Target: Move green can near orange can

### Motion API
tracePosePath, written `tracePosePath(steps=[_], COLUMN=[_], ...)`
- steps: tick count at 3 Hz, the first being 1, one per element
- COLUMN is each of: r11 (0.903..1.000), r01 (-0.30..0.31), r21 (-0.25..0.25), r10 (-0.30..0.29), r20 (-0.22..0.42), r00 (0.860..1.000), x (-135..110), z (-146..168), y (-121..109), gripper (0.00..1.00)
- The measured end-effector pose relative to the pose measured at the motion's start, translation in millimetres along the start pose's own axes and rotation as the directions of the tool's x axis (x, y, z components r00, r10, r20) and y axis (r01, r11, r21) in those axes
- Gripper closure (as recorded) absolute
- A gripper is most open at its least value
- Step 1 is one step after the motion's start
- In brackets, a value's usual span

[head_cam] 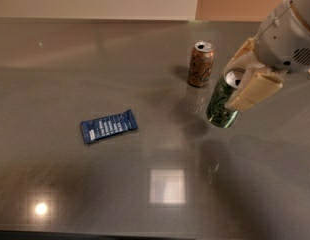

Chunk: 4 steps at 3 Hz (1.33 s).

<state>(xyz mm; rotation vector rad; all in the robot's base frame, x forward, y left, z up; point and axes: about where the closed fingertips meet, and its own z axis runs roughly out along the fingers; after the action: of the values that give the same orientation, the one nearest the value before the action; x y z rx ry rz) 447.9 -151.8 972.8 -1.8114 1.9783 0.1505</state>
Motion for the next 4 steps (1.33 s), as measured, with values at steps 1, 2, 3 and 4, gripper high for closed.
tracePosePath(steps=[1,2,3,4], r11=[0.9971,0.9909,0.9817,0.9685], r01=[-0.071,-0.126,-0.181,-0.24], r21=[0.027,0.047,0.059,0.065], r10=[0.072,0.129,0.186,0.246], r20=[-0.02,-0.06,-0.09,-0.112], r00=[0.997,0.99,0.978,0.963], x=[11.7,21.8,34.3,52.1], z=[8.0,17.2,26.8,38.7], y=[-48.5,-91.4,-125.9,-153.6], gripper=[1.0,1.0,1.0,1.0])
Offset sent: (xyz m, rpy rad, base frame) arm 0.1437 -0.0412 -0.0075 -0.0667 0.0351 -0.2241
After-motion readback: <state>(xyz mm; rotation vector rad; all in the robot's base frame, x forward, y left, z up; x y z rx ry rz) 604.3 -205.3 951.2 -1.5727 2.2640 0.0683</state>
